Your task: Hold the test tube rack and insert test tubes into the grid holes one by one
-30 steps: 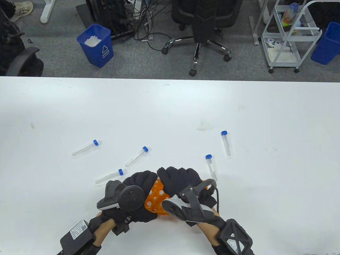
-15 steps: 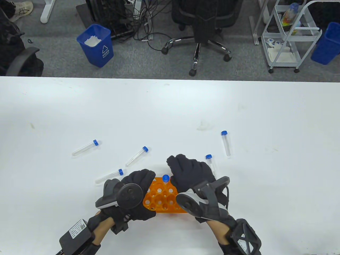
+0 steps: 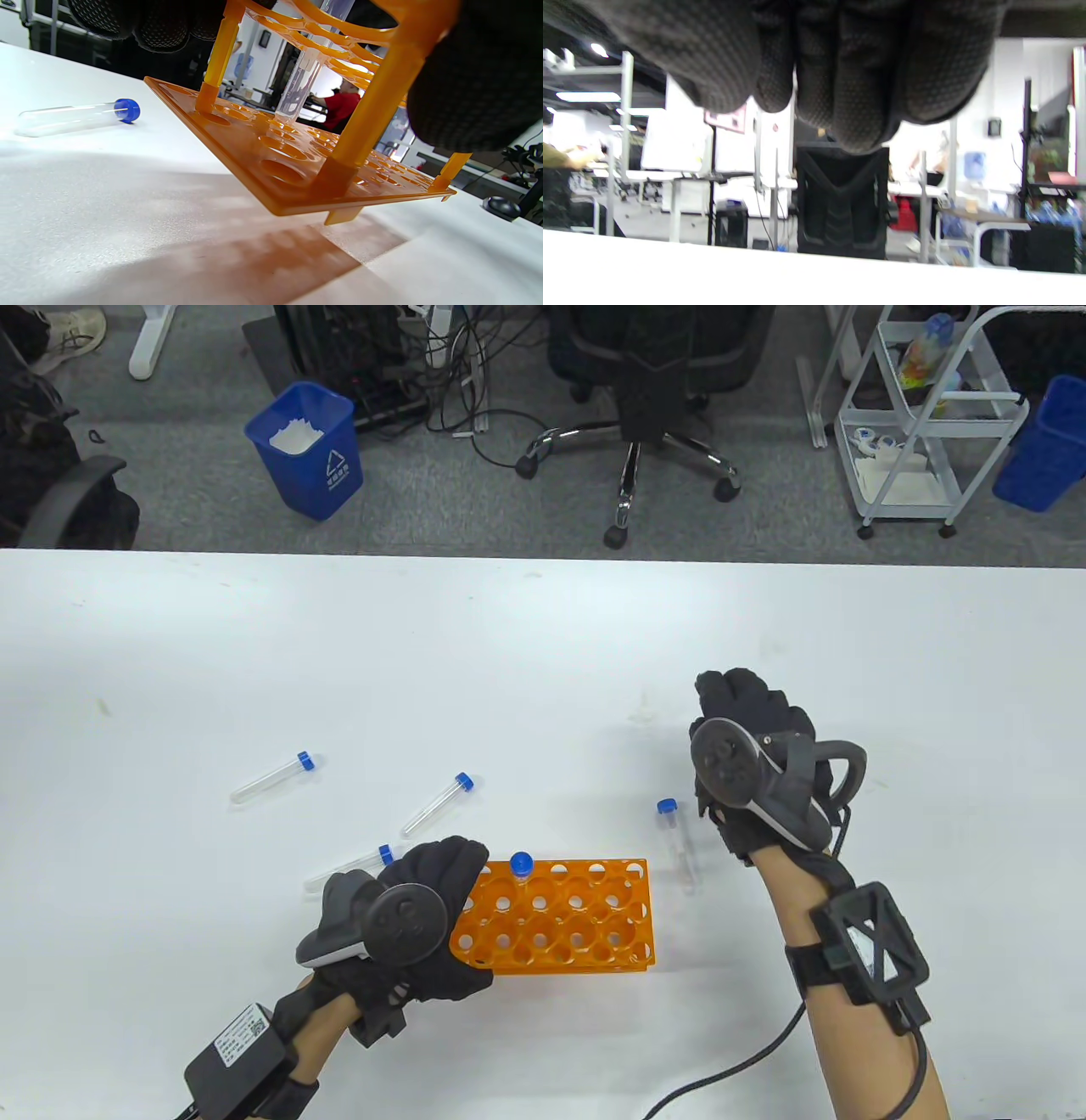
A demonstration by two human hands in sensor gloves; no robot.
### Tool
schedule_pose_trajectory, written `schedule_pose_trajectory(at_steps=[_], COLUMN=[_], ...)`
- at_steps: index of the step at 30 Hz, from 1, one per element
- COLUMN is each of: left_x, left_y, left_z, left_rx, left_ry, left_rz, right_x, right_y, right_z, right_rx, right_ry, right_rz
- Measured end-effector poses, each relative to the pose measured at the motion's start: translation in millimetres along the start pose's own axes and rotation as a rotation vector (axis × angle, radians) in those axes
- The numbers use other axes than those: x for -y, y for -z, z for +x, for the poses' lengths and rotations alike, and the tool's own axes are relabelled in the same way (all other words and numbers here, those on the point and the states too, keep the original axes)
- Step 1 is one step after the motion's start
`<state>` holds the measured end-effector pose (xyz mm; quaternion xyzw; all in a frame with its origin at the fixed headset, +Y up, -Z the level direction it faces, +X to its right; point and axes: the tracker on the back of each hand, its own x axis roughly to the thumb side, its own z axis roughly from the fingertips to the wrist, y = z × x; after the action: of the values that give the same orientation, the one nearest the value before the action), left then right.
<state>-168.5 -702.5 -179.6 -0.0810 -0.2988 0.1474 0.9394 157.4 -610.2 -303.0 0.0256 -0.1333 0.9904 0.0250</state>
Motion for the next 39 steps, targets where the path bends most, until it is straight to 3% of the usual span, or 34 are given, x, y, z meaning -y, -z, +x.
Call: schedule_pose_trajectory(at_steps=[8, 10, 15, 29, 39], left_x=[-2, -3, -4, -4, 1], left_y=[-4, -4, -5, -6, -3], left_z=[-3, -4, -8, -9, -6], left_rx=[-0.018, -0.023, -0.036, -0.050, -0.037], left_ry=[-0.004, 0.002, 0.004, 0.007, 0.012], left_rz=[0.012, 0.014, 0.021, 0.024, 0.004], right_x=[-95, -118, -147, -167, -151], right_y=[39, 43, 45, 50, 51], right_z=[-20, -26, -32, -24, -27], right_rx=[-0.131, -0.164, -0.206, -0.239, -0.278], right_ry=[-0.095, -0.112, -0.165, -0.215, -0.136], right_rz=[0.283, 0.408, 0.466, 0.422, 0.427])
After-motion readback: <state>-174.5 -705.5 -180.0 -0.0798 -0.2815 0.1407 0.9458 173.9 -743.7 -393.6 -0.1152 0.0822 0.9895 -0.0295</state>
